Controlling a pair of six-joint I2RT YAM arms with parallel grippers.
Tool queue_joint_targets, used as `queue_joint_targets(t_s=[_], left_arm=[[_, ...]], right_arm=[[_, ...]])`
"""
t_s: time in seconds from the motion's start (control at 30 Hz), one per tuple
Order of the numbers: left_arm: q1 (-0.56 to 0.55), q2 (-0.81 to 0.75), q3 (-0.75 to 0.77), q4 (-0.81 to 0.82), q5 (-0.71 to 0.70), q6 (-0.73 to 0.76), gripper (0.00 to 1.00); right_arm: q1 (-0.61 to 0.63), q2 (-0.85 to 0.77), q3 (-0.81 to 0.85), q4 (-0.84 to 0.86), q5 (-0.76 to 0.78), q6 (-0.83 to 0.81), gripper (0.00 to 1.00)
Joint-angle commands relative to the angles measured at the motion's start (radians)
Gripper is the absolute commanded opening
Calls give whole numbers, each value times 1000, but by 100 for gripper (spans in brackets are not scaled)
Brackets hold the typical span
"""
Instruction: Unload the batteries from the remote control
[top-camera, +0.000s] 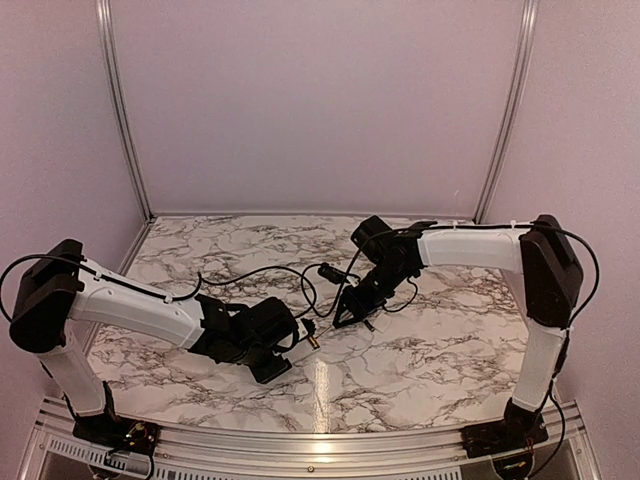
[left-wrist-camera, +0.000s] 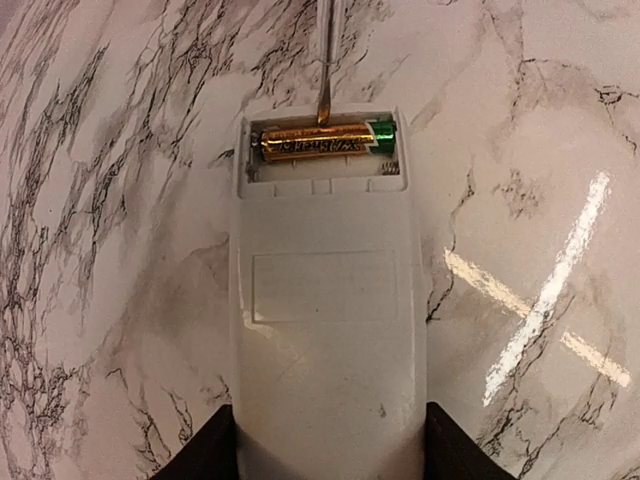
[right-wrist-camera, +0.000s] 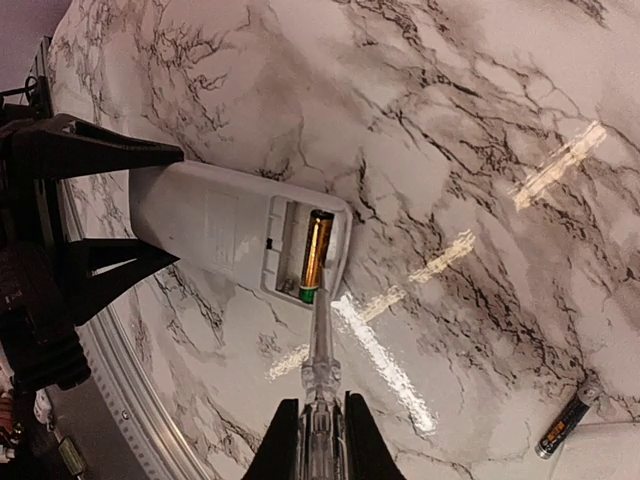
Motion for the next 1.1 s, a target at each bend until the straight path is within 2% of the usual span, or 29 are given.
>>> queue_joint_targets(t_s=[0.0, 0.3, 0.5, 0.8, 1.07], left_arm=[[-9, 31, -31, 46, 41, 36, 19], [-9, 25, 23, 10, 39, -4, 19], [-9, 11, 98, -64, 52, -46, 19], [-9, 32, 185, -92, 108, -63, 19], [-9, 41, 197, -82, 119, -68, 18]], right_arm=[[12, 90, 16, -53, 25, -22, 0], [56, 132, 194, -188, 248, -14, 0], [102, 107, 220, -221, 316, 54, 0], [175, 119, 240, -201, 229, 83, 0], [175, 141, 166, -141, 139, 71, 0]])
